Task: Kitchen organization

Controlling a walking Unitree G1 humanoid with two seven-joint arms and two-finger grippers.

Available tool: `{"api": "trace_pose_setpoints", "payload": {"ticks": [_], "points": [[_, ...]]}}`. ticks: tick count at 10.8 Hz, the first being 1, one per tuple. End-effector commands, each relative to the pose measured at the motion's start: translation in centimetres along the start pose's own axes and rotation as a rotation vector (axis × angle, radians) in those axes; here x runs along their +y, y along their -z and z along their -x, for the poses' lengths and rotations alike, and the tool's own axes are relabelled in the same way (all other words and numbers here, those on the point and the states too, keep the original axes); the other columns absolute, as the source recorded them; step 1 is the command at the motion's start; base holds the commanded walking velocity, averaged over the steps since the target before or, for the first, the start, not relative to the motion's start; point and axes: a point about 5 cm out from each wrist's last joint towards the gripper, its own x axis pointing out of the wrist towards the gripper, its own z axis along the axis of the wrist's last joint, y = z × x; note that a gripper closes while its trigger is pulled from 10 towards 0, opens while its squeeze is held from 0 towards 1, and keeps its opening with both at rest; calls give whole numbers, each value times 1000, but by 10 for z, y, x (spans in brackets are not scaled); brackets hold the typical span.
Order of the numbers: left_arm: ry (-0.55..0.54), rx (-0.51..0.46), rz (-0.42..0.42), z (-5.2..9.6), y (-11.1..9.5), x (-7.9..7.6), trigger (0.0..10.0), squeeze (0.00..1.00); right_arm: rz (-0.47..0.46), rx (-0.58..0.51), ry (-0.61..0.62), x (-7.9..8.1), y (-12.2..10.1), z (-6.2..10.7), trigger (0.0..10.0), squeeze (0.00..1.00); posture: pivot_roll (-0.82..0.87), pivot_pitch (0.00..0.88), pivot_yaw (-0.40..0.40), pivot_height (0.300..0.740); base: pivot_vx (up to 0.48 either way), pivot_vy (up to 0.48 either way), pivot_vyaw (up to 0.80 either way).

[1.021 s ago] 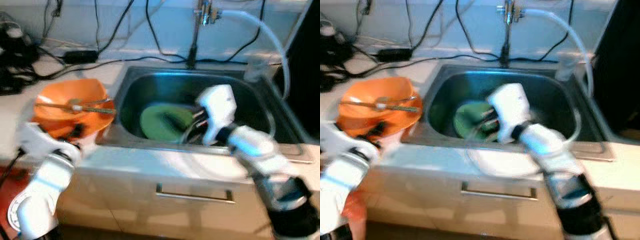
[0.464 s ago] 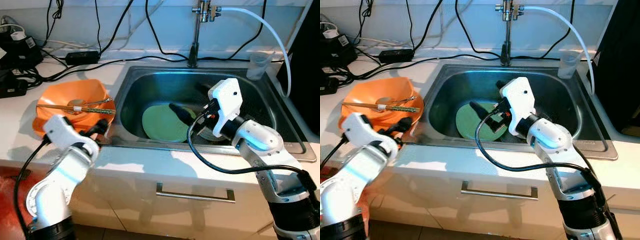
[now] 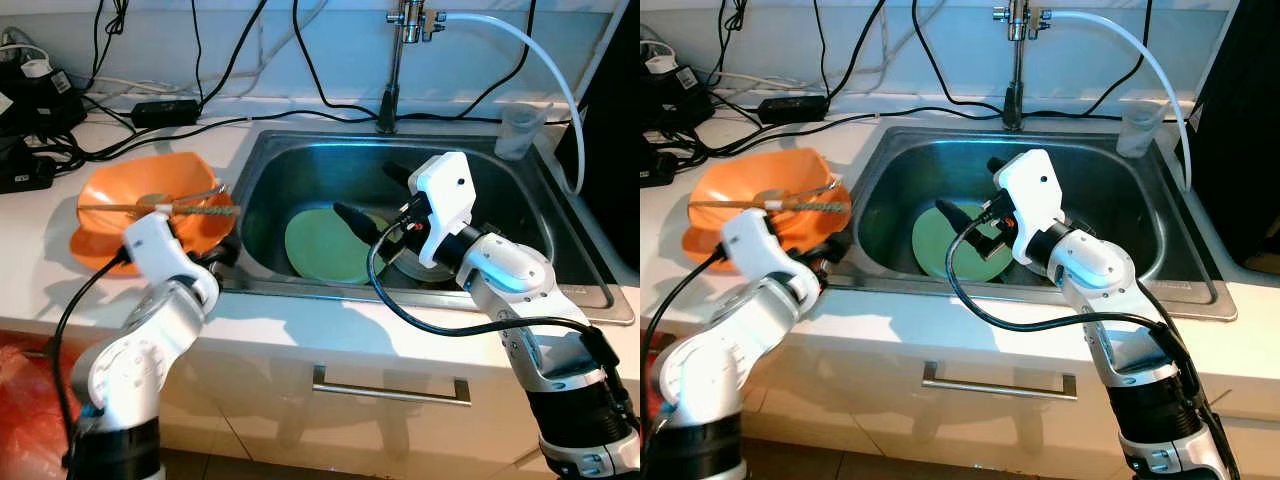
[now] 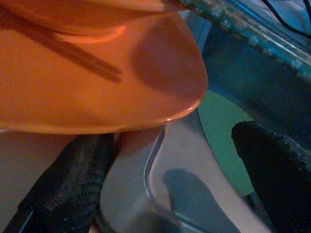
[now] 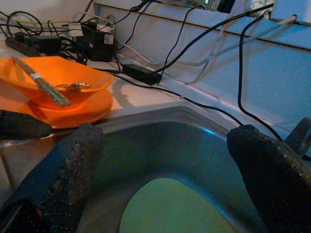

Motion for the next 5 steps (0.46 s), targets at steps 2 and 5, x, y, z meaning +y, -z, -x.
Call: {"api": "trace_pose_setpoints", "payload": {"ticks": [2,5], "points": [[66,-11,-86,-4,2,-12,10000,1000,18,-24,-16,2,-4,-2,10000,180,-14,0,80,740,0,0,0],[139,-54,-233,-3,-3,-24,10000,16,25,-18,-29,0,-3,-3,10000,180,-8,0,68,740,0,0,0]]}}
